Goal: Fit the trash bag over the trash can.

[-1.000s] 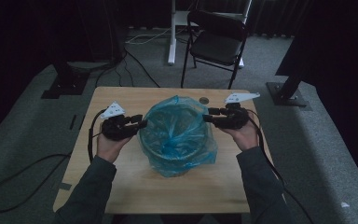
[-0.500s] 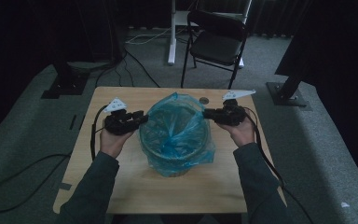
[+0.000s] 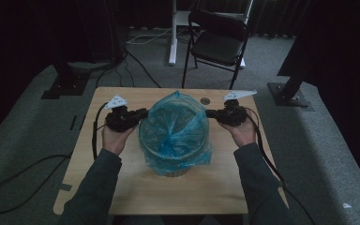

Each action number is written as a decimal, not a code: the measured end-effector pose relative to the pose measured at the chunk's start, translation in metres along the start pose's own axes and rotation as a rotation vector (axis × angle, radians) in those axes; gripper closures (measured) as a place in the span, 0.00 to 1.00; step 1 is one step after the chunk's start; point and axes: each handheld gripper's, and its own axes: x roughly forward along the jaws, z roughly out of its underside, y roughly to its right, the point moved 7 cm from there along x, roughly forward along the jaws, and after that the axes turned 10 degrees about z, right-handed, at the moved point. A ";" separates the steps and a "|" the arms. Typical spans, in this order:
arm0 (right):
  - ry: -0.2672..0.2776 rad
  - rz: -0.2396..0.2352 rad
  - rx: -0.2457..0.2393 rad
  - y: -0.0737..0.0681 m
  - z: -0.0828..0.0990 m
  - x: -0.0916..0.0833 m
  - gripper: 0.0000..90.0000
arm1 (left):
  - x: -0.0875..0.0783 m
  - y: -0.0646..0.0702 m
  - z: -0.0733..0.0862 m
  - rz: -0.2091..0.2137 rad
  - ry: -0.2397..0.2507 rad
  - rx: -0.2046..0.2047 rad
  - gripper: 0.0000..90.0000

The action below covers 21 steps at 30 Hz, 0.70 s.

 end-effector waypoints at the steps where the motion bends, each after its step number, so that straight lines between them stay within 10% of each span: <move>1: 0.005 0.004 0.005 0.000 -0.001 -0.001 1.00 | 0.000 0.000 -0.001 -0.006 0.002 0.002 0.92; 11: 0.041 -0.043 0.046 -0.003 -0.005 0.001 0.66 | 0.002 -0.007 -0.002 -0.035 0.003 -0.001 0.99; 21: 0.006 -0.092 0.047 -0.007 -0.002 0.008 0.77 | 0.009 0.000 -0.006 0.002 -0.010 0.020 0.81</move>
